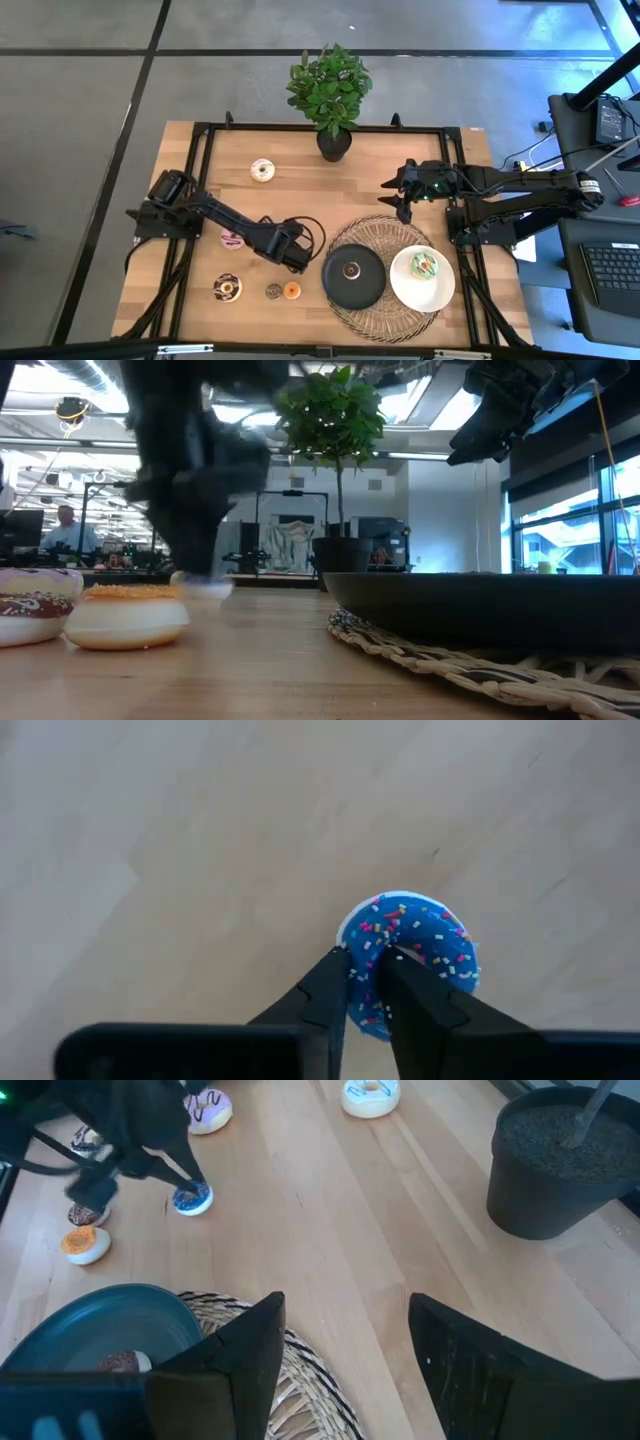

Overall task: Pick & Place donuts
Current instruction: Put the small blue donut on the black plate

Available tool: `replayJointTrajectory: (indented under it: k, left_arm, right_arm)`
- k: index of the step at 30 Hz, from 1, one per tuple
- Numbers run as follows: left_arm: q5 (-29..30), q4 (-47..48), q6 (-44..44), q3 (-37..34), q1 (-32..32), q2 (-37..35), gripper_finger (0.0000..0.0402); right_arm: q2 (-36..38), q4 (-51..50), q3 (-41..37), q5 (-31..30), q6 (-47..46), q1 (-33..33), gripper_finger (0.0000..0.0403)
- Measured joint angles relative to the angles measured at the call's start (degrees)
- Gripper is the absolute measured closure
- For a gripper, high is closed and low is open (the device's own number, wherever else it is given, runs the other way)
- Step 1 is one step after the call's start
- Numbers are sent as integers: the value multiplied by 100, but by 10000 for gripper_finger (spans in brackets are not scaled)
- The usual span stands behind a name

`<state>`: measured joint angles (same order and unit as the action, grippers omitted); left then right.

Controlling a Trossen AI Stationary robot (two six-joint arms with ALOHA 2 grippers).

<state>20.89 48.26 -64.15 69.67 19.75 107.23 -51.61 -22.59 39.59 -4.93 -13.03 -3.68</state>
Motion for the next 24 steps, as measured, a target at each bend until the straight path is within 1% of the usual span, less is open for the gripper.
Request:
replayJointTrajectory:
  k: [3,6,11,14,17,20,24]
  left_arm:
    - [123,-119,480,251,16,-133,368]
    - [135,-613,1280,536,19,-137,381]
    - [-275,-2365,2829,798,11,-133,389]
    - [-385,-3036,3521,911,11,-55,389]
    - [-469,-3201,3917,1057,2,168,389]
    - [-617,-3167,4056,1325,2,456,389]
    - [-976,-3122,4185,1657,2,882,389]
  right_arm:
    - [0,2,0,0,2,0,189]
    - [2,2,0,0,2,0,189]
    - [1,2,0,0,6,0,189]
    - [2,2,0,-2,6,0,189]
    - [2,4,0,0,4,0,189]
    - [1,4,0,0,1,0,189]
    - [0,4,0,-2,-27,0,189]
